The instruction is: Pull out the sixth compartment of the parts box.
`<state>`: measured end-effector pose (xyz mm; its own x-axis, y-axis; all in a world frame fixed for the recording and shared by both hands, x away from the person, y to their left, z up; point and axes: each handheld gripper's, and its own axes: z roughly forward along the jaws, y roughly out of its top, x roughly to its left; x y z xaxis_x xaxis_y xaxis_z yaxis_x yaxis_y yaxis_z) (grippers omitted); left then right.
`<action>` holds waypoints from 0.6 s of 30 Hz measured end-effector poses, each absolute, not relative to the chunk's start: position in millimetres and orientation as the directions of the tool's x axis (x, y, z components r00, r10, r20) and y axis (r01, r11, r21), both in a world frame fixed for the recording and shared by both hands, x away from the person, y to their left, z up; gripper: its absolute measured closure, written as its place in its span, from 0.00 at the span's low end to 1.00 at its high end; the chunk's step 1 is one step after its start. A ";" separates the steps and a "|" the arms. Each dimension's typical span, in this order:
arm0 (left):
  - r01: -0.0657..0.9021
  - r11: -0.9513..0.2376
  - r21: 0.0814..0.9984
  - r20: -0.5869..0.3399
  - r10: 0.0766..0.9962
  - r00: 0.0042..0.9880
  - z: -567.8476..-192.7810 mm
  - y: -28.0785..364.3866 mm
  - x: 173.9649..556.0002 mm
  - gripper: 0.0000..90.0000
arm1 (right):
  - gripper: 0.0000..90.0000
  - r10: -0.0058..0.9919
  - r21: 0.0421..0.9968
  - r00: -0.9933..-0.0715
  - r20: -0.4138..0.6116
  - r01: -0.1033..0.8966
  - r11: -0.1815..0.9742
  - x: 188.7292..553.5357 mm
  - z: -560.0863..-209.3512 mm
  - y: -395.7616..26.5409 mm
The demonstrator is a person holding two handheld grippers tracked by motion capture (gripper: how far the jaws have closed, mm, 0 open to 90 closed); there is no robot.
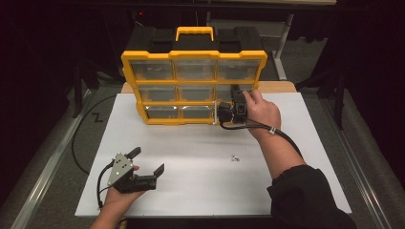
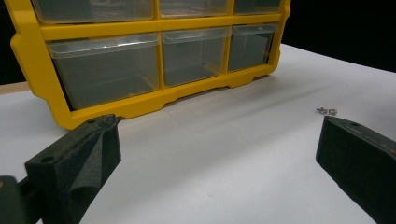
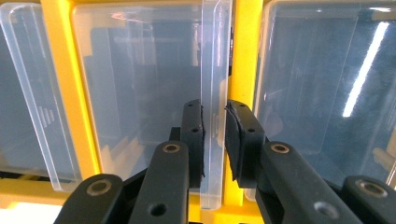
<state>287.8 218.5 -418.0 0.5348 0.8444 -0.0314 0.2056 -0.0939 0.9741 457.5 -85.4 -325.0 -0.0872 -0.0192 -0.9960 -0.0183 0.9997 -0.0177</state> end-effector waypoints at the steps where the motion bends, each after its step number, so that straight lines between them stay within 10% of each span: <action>1: 0.206 -0.094 0.974 -0.031 0.844 0.535 -418.1 218.5 287.9 0.01 | 0.89 -0.026 -0.025 -0.086 -0.996 -0.020 0.999 456.8 -324.6 -85.3; 18: 0.200 -0.089 0.976 -0.032 0.845 0.534 -417.7 218.3 287.6 0.01 | 0.89 -0.045 -0.040 -0.126 -0.991 -0.039 0.998 439.2 -318.2 -89.4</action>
<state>287.6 218.3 -417.7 0.5342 0.8448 -0.0322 0.1995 -0.0890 0.9758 439.2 -89.4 -318.2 -0.1262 -0.0449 -0.9910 -0.0387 0.9984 -0.0403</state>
